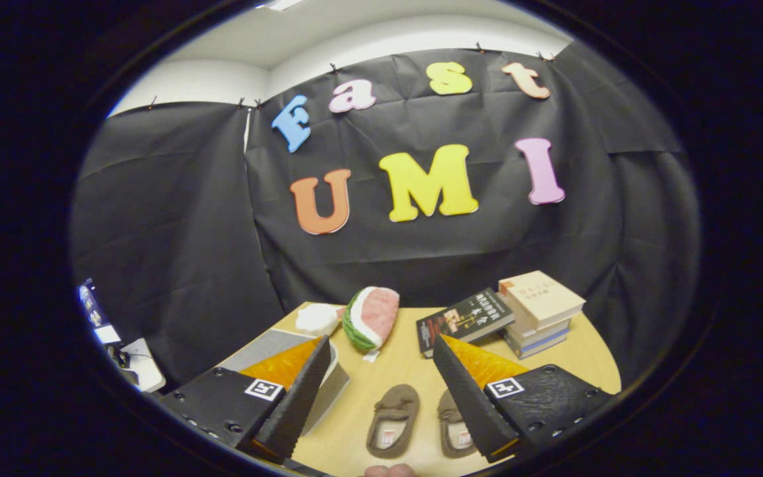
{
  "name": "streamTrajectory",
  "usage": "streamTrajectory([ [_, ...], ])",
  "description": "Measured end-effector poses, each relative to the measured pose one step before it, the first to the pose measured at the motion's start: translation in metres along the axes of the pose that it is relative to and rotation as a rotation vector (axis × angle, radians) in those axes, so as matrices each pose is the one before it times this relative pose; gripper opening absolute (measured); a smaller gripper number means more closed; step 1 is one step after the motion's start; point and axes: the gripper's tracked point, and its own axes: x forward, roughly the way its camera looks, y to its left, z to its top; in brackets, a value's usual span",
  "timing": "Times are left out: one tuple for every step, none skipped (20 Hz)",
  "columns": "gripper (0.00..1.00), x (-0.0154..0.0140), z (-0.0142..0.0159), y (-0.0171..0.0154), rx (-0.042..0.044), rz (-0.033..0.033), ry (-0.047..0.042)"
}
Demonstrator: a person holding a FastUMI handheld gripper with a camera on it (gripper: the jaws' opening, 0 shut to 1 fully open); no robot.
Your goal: Open the storage box then place both shoes into the box .Put the left shoe in first, then the right shoe, with the right side of both shoes facing outward in a uniform manner.
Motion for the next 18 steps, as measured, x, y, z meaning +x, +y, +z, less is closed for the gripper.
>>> streamTrajectory([
  [0.96,0.00707,-0.01090,0.01133,0.01097,0.02589,0.02400],
  [0.95,0.00832,-0.01306,0.00971,0.01741,0.02455,0.02564],
  [0.95,0.00823,-0.01337,0.00995,0.01788,0.02281,0.02795],
  [0.96,0.00933,-0.01464,0.01026,0.01746,0.02410,0.02984],
  [0.96,0.01015,-0.01383,0.00887,0.01717,0.02046,0.02826],
  [0.95,0.00923,-0.01435,0.00744,0.01903,0.01963,0.02544],
  [0.95,0.01260,-0.01211,0.00658,0.01867,0.01665,0.02396],
  [0.95,0.01160,-0.01024,0.00520,0.01801,0.01230,0.02305],
  [0.95,0.01019,-0.00936,0.00214,0.02104,0.00559,0.01937],
  [0.96,0.00959,-0.00879,0.00123,0.02476,0.00401,0.01661],
  [0.96,0.00955,-0.00665,0.00027,0.02683,0.00266,0.01405],
  [0.96,0.00864,-0.00577,0.00045,0.02680,0.00167,0.01266],
  [0.96,0.00886,-0.00480,0.00061,0.02874,0.00691,0.01417],
  [0.96,0.00883,-0.00435,-0.00152,0.02659,0.00565,0.01355],
  [0.96,0.00764,-0.00205,-0.00268,0.03111,-0.00071,0.00984],
  [0.96,0.00547,-0.00143,-0.00210,0.03310,0.00691,0.00988],
  [0.95,0.00587,-0.00164,0.00020,0.03169,0.01345,0.01013],
  [0.96,0.00255,-0.00014,0.00128,0.02576,0.01519,0.00497],
])
